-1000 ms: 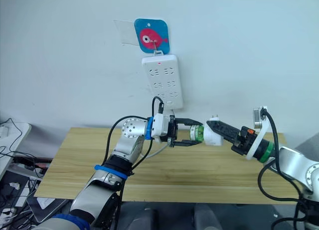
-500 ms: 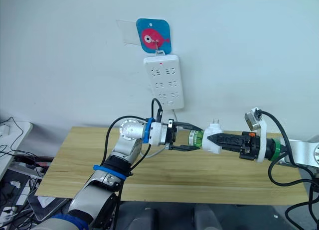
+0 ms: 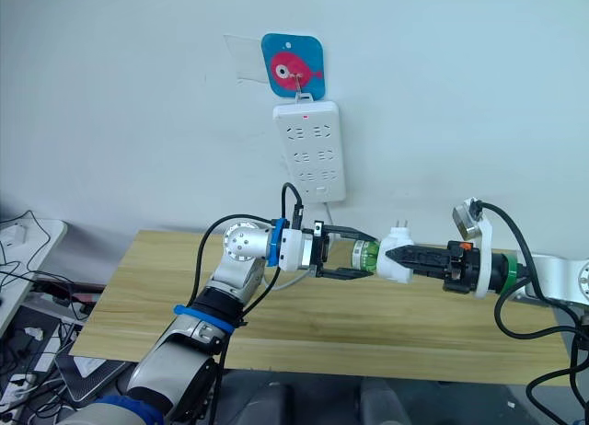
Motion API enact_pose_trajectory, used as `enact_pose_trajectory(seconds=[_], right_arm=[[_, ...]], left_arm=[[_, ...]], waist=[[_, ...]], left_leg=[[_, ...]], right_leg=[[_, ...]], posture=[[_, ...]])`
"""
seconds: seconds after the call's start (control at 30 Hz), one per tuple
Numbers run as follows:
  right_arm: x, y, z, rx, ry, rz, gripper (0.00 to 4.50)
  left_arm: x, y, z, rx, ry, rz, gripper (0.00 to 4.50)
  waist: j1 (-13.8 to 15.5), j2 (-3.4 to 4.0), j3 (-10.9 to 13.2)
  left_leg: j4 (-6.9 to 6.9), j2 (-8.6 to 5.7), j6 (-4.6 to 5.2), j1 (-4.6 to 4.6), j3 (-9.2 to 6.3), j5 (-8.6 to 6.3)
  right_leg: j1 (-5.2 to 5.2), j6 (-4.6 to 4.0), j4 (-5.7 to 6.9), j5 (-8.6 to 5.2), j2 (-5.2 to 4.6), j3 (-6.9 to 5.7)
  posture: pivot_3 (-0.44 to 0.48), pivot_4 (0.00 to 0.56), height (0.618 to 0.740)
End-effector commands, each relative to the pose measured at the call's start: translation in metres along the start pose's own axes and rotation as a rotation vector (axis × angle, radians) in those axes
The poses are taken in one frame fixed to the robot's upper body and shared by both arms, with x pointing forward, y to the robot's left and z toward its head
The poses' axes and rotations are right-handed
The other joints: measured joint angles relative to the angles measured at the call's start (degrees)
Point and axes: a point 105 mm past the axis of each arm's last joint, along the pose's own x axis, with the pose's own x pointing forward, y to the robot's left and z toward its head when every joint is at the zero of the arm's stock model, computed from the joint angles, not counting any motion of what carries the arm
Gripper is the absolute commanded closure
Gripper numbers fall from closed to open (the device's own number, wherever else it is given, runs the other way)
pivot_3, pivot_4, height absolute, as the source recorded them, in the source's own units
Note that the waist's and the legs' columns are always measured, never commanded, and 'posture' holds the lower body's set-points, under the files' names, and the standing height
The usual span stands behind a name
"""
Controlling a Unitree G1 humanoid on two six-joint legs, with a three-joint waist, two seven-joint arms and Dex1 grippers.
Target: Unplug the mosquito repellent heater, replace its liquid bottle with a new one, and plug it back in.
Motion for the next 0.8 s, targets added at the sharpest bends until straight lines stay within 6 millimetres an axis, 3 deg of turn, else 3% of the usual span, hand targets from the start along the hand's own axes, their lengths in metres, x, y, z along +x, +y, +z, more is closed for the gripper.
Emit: enact_pose_trajectory(seconds=[0.03,0.1,0.2,0.33,0.43,0.57,0.8], right_arm=[[0.000,0.013,0.002,-0.039,-0.002,0.041,1.47],[0.000,0.015,-0.001,-0.058,0.014,0.031,1.47],[-0.001,0.018,-0.004,-0.079,0.041,0.021,1.47],[-0.002,0.022,-0.011,-0.104,0.104,0.002,1.47],[-0.001,0.021,-0.012,-0.130,0.128,-0.025,1.47],[0.000,0.024,-0.006,-0.143,0.114,-0.012,1.47],[0.001,0.024,-0.010,-0.137,0.115,-0.004,1.47]], left_arm=[[0.004,0.005,0.006,0.010,-0.028,0.006,2.26],[0.003,0.008,0.005,-0.081,-0.037,0.022,2.26],[0.003,0.015,0.001,-0.474,-0.027,0.024,2.26],[-0.003,0.007,0.015,-0.884,-0.004,-0.140,2.26],[-0.013,0.002,0.026,-1.290,0.000,-0.230,2.26],[-0.017,0.000,0.032,-1.559,-0.038,-0.273,2.26],[-0.014,0.001,0.029,-1.506,-0.039,-0.275,0.04]], waist=[[0.0,0.00,0.0],[0.0,0.00,0.0],[0.0,0.03,0.0],[-0.4,0.01,0.0],[-0.7,0.01,0.0],[-1.1,0.01,0.0],[-1.3,0.00,0.0]], left_leg=[[0.00,0.00,0.00,0.00,0.00,0.00],[0.00,0.00,0.00,0.00,0.00,0.00],[0.00,-0.01,0.00,-0.04,-0.02,0.00],[0.00,0.02,0.00,-0.08,-0.14,0.00],[-0.01,0.09,0.00,-0.07,-0.23,0.00],[0.01,0.09,0.00,-0.07,-0.23,0.00],[0.00,0.08,-0.01,-0.11,-0.22,0.00]], right_leg=[[0.00,0.00,0.00,0.00,0.00,0.00],[0.00,0.00,0.00,0.00,0.00,0.00],[-0.01,0.00,0.00,0.00,0.00,-0.01],[-0.04,0.01,0.01,-0.01,0.03,-0.13],[-0.04,0.01,0.02,-0.01,0.13,-0.22],[-0.03,0.03,0.01,-0.02,0.12,-0.23],[-0.05,0.02,-0.05,-0.02,0.09,-0.23]], posture=[[-0.030,0.171,0.740],[-0.032,0.171,0.740],[-0.032,0.170,0.740],[-0.031,0.166,0.740],[-0.033,0.166,0.740],[-0.042,0.163,0.740],[-0.049,0.158,0.740]])
